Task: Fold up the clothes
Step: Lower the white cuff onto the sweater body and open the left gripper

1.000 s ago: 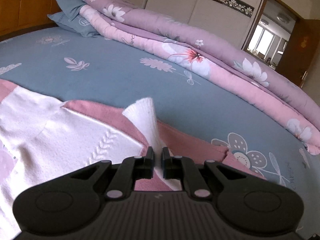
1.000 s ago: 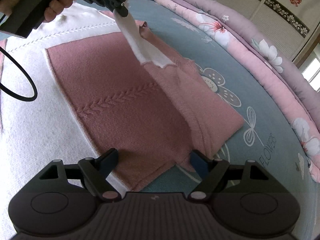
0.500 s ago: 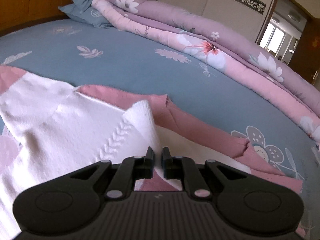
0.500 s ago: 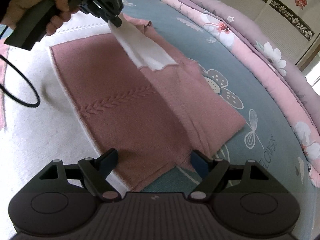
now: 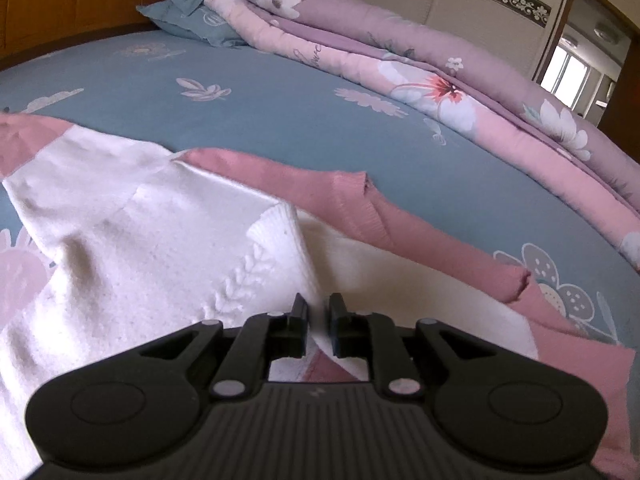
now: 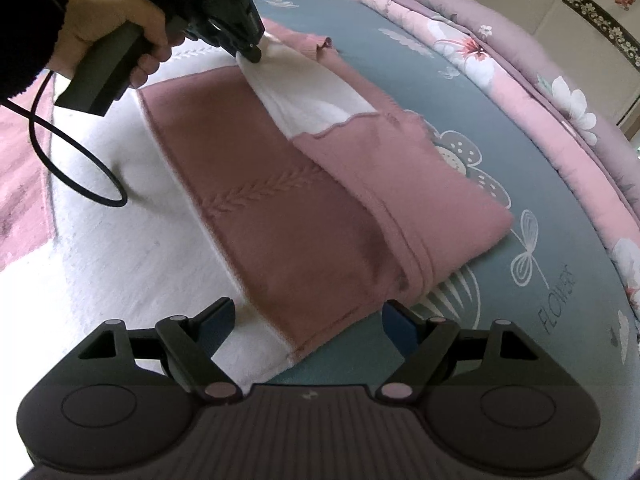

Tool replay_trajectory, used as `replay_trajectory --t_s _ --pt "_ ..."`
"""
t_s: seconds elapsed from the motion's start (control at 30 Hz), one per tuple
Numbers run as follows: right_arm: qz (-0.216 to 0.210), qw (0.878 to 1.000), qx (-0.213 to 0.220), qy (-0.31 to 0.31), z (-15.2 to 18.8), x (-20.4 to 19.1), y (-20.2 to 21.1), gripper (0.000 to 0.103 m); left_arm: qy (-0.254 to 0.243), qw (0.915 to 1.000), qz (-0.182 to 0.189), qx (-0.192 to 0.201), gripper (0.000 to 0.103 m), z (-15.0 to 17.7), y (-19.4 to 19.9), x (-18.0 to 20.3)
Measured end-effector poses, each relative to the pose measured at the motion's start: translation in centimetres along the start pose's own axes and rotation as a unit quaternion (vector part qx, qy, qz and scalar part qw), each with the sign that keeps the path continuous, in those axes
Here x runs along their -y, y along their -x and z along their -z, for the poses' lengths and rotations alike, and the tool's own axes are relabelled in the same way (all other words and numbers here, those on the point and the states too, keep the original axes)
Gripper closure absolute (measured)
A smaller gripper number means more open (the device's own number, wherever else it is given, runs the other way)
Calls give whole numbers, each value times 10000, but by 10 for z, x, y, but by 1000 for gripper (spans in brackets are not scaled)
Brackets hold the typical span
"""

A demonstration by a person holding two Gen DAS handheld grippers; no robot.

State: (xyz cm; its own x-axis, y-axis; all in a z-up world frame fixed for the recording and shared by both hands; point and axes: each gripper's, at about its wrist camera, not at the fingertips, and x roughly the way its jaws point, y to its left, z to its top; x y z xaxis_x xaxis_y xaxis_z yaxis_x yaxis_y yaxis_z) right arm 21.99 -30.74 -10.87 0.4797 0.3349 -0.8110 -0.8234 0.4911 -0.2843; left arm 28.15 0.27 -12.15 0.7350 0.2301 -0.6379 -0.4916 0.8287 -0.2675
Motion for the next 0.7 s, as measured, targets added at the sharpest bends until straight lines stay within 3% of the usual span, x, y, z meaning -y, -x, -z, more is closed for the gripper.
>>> replay_trajectory --t_s 0.1,0.2,0.33,0.47,0.53,0.7 --pt "-72 9998 144 -102 -1 8 8 18 17 10000 -66 25 89 -1 4 -1" --pt "4 9982 586 -123 -9 16 16 18 7 9999 -117 -14 89 -3 6 -2" --pt "215 9947 1008 -37 -19 27 9 14 140 9996 -249 -75 81 -3 7 -6" --pt "-76 9986 514 -31 -21 33 -21 14 329 9981 -515 -24 69 -8 15 -17" --pt "-279 9992 279 -32 -20 32 -34 14 470 9969 -638 -2 68 -12 23 -22" --pt "-645 9969 399 -203 -24 40 -37 13 442 9981 -438 0 63 -16 46 -2"
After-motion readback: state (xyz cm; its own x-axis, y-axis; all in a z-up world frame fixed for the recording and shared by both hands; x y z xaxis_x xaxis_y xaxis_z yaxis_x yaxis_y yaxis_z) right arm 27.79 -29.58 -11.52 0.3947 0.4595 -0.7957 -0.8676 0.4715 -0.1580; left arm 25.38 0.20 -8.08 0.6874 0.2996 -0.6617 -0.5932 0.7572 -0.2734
